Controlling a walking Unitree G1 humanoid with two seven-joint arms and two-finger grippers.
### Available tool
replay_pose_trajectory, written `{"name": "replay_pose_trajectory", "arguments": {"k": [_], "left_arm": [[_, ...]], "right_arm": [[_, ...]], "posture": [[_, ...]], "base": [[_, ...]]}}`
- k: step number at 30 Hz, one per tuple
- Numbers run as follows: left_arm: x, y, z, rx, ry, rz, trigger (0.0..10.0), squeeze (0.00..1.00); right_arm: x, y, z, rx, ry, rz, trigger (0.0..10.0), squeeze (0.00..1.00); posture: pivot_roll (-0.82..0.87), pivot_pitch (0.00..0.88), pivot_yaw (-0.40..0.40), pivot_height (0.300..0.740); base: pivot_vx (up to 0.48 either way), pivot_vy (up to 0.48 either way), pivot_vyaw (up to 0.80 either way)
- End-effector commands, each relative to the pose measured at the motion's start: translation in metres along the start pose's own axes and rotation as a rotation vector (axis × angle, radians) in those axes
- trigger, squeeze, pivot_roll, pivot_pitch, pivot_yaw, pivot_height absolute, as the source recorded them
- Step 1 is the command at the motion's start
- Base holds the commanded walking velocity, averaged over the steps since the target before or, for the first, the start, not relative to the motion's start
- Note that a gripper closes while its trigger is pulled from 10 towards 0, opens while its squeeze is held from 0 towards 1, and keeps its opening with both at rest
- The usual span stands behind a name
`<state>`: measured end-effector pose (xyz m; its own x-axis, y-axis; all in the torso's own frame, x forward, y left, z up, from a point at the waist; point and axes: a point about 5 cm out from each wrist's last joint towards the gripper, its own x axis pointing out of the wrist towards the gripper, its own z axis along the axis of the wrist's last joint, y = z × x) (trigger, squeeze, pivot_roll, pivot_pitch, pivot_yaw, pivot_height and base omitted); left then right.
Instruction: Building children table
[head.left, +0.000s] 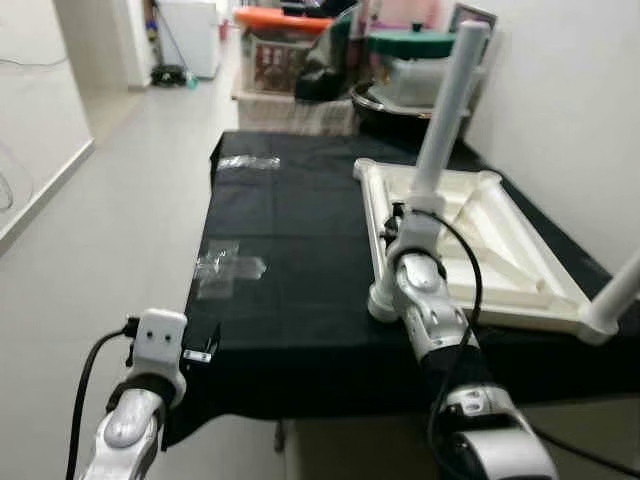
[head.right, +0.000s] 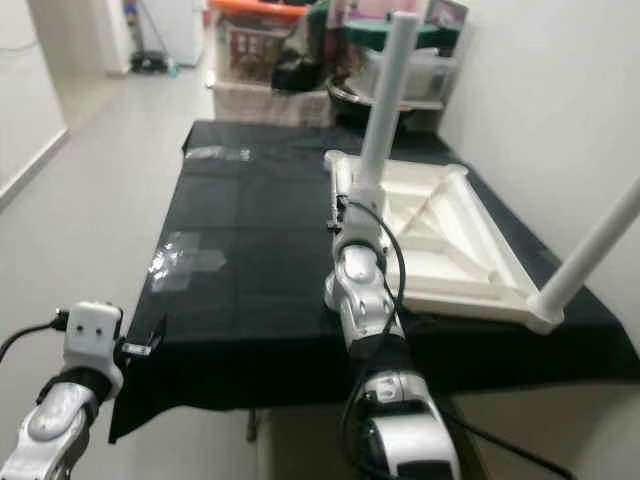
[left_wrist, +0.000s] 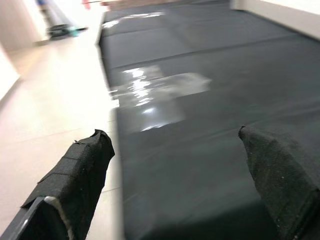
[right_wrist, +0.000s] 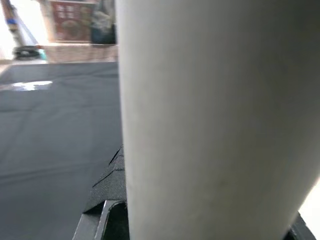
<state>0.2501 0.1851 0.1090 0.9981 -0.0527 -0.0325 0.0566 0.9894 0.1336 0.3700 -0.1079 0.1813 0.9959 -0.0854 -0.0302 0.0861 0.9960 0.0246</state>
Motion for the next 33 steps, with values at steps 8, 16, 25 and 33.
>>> {"name": "replay_pose_trajectory", "arguments": {"k": [8,16,25,33], "left_arm": [[0.002,-0.005,0.0,-0.006,0.0,-0.02,10.0,0.0],[0.003,-0.005,0.0,-0.013,-0.002,-0.015,10.0,0.0],[0.001,-0.004,0.0,-0.007,-0.001,-0.012,10.0,0.0],[0.002,-0.007,0.001,-0.006,0.0,-0.021,10.0,0.0]], "right_arm": [[-0.01,0.06,0.036,0.095,-0.106,0.829,10.0,0.0],[-0.019,0.047,0.012,-0.179,0.004,1.133,0.0,0.0],[0.021,-0.008,-0.017,-0.046,0.176,0.003,0.0,0.0],[-0.014,0.041,0.001,0.176,0.038,0.323,10.0,0.0]], "posture": [[0.07,0.0,-0.118,0.74],[0.08,0.0,-0.129,0.74],[0.08,0.0,-0.12,0.74],[0.07,0.0,-0.111,0.74]], "base": [[0.0,0.0,0.0],[0.0,0.0,0.0],[0.0,0.0,0.0],[0.0,0.0,0.0]]}}
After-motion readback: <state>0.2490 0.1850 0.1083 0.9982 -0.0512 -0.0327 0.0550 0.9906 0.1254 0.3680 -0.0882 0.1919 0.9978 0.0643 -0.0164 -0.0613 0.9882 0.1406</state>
